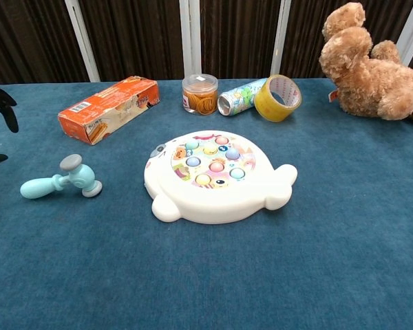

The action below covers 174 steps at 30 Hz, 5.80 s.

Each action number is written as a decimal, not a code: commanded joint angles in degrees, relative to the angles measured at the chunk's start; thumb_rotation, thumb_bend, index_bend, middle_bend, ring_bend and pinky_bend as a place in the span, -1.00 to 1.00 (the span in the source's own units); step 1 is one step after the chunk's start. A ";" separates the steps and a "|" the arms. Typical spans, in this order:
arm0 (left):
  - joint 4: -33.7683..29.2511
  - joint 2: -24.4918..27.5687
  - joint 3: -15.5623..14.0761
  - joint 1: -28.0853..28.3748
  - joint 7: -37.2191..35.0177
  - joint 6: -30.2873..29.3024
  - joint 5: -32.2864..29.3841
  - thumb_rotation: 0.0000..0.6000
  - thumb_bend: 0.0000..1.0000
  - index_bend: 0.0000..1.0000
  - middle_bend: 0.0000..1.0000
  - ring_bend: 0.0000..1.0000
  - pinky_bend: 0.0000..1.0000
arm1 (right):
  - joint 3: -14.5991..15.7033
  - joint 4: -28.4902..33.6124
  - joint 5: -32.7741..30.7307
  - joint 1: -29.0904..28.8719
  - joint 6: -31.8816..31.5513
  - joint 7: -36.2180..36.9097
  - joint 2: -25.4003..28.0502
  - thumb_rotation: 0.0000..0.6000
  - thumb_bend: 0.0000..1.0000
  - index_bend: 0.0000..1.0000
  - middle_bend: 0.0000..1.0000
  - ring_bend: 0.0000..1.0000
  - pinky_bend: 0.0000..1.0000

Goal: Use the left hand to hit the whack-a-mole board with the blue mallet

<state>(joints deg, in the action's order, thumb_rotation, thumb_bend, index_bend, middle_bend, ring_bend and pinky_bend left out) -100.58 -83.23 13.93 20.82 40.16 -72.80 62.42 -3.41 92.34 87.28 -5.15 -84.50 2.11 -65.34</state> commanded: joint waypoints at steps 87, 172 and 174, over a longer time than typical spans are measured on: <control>12.22 -16.47 -2.68 8.94 2.33 -3.42 -9.89 1.00 0.22 0.16 -0.28 -0.52 -0.25 | 0.17 0.94 -0.24 -0.29 0.74 0.38 0.29 1.00 -0.36 -1.00 -1.00 -1.00 -1.00; 20.63 -24.63 4.55 32.75 20.26 2.73 -14.16 1.00 0.29 0.31 -0.03 -0.26 0.02 | -0.38 2.65 -2.91 -0.90 3.11 1.54 0.90 1.00 -0.36 -1.00 -1.00 -1.00 -1.00; 21.07 -24.75 4.44 32.80 20.06 2.71 -14.29 1.00 0.29 0.31 -0.03 -0.26 0.02 | -0.40 2.66 -2.96 -0.89 3.11 1.55 0.91 1.00 -0.36 -1.00 -1.00 -1.00 -1.00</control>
<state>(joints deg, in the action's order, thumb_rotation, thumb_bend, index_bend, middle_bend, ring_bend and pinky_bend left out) -79.64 -107.92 18.43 53.59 60.31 -70.08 48.19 -3.81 95.00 84.32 -6.04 -81.39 3.66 -64.43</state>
